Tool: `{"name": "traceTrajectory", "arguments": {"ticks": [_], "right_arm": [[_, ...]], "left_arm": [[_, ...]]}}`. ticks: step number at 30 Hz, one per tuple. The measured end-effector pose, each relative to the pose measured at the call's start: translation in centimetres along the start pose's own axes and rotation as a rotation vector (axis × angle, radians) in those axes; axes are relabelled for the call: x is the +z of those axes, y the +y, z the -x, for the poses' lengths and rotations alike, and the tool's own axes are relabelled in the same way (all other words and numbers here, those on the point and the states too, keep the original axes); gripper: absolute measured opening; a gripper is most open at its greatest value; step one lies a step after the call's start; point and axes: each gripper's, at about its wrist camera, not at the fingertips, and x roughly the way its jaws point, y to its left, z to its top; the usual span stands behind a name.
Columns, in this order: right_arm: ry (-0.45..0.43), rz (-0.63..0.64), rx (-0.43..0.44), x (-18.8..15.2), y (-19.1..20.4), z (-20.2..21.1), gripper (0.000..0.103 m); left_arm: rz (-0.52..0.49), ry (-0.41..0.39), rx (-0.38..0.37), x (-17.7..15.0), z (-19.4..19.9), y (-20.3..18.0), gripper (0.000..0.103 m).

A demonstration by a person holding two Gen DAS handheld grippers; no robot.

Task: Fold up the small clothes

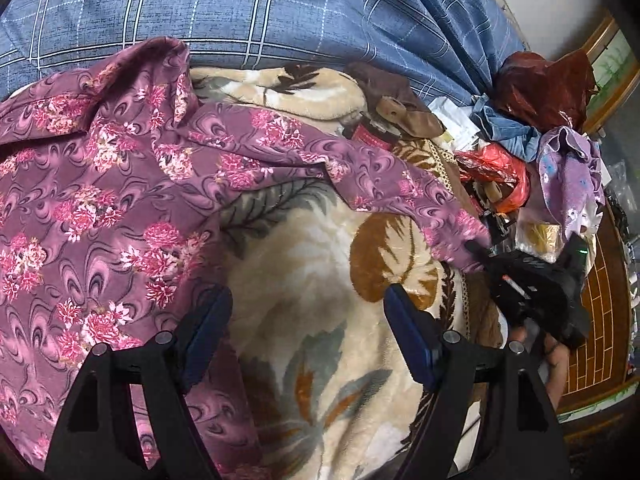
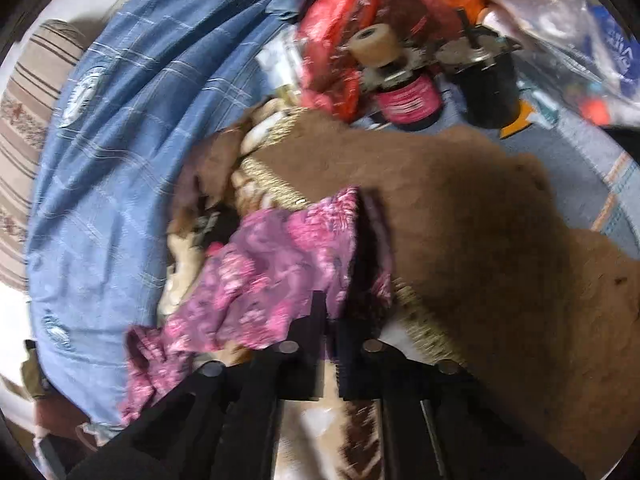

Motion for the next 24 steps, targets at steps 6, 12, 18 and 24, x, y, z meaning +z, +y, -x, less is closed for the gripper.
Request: {"name": "traceTrajectory", "arguments": {"ticks": [6, 12, 18, 24], "right_arm": [[-0.097, 0.166, 0.228, -2.4, 7.2, 6.6, 0.003], [-0.089, 0.327, 0.403, -8.8, 15.3, 12.4, 0.003], [-0.011, 0.32, 0.479, -18.1, 17.5, 15.8, 0.003], [0.172, 0.323, 0.317, -30.9, 13.2, 11.0, 0.008]], "left_arm": [[0.035, -0.019, -0.078, 0.2, 3.6, 1.4, 0.078], [0.15, -0.041, -0.166, -1.3, 9.2, 6.2, 0.078], [0.35, -0.029, -0.323, -6.8, 11.5, 12.7, 0.078], [0.472, 0.086, -0.349, -11.4, 8.2, 16.2, 0.078]]}}
